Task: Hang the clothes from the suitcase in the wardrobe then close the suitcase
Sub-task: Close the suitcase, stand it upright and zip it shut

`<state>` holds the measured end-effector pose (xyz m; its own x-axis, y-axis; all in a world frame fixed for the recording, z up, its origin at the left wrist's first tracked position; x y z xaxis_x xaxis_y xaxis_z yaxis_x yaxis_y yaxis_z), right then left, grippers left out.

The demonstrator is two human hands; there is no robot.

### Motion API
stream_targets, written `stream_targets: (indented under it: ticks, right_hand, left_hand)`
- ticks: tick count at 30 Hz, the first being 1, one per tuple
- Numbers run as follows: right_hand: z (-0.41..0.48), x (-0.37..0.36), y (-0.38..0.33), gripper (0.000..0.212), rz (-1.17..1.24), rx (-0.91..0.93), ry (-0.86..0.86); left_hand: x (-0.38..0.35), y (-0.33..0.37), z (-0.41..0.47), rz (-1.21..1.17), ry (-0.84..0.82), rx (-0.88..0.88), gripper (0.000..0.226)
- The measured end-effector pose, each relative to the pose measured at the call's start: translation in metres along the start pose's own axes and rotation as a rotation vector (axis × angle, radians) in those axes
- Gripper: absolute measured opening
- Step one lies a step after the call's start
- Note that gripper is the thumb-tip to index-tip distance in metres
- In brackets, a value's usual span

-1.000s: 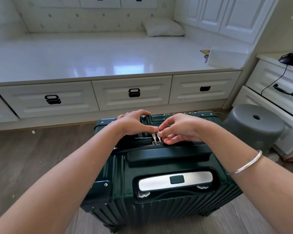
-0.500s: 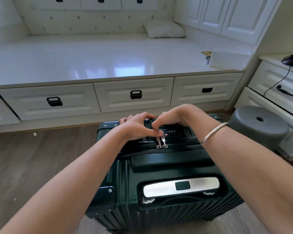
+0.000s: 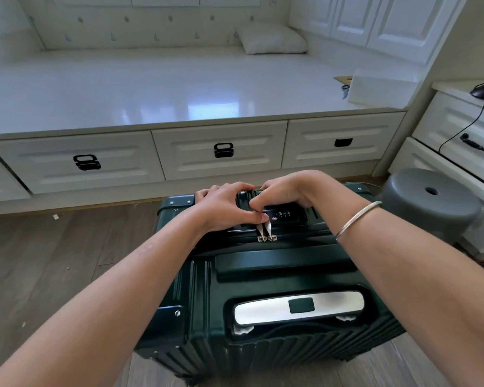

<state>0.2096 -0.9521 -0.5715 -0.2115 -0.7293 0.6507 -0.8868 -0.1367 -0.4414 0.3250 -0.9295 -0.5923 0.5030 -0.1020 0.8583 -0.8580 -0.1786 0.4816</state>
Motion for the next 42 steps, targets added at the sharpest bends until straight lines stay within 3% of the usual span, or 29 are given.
stream_targets:
  ticks: [2,7,13,19,26,30,33,35,38,42]
  right_hand:
    - [0.007,0.003,0.005,0.08,0.005,0.021,0.031]
    - [0.01,0.004,0.008,0.09,0.03,0.066,0.049]
    - [-0.005,0.01,0.026,0.075,0.107,0.206,0.131]
    - [-0.007,0.01,0.038,0.101,-0.127,0.227,0.236]
    - [-0.021,0.003,0.04,0.079,-0.077,0.28,0.365]
    - [-0.025,0.008,0.048,0.057,0.123,0.368,0.52]
    - [-0.033,0.002,0.048,0.043,-0.004,0.317,0.601]
    - [-0.042,-0.008,0.049,0.051,-0.076,0.226,0.525]
    - [-0.064,-0.029,0.056,0.078,-0.107,0.146,0.368]
    - [-0.1,-0.048,0.082,0.09,-0.187,0.137,0.306]
  left_hand:
    - [-0.001,0.002,-0.001,0.016,0.015,0.003,0.071]
    - [-0.002,0.003,0.001,0.047,0.027,0.006,0.073]
    - [-0.001,0.003,0.007,0.102,0.03,-0.023,0.075]
    - [0.001,0.001,0.004,0.089,0.056,-0.067,0.071]
    - [0.002,0.001,0.003,0.127,0.077,-0.06,0.074]
    - [0.001,-0.002,-0.002,0.173,0.009,-0.112,0.073]
    - [0.009,-0.009,-0.012,0.11,-0.074,-0.052,0.068]
    - [0.016,-0.012,-0.027,0.171,-0.196,0.054,0.075]
    - [0.017,-0.015,-0.056,0.288,-0.402,0.144,0.097]
    - [0.007,-0.003,-0.084,0.354,-0.501,0.168,0.11]
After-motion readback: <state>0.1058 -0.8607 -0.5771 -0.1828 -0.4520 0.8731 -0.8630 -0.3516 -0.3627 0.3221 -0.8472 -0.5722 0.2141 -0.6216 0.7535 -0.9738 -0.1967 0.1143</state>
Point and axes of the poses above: each hand's wrist, its own z-axis towards the middle knuckle, its own x-axis out of the back of the hand, y = z × x, the point moved 6 cm from there along z, towards the middle knuckle, and after that the axes turned 6 degrees about x, right-handed, at the moved point
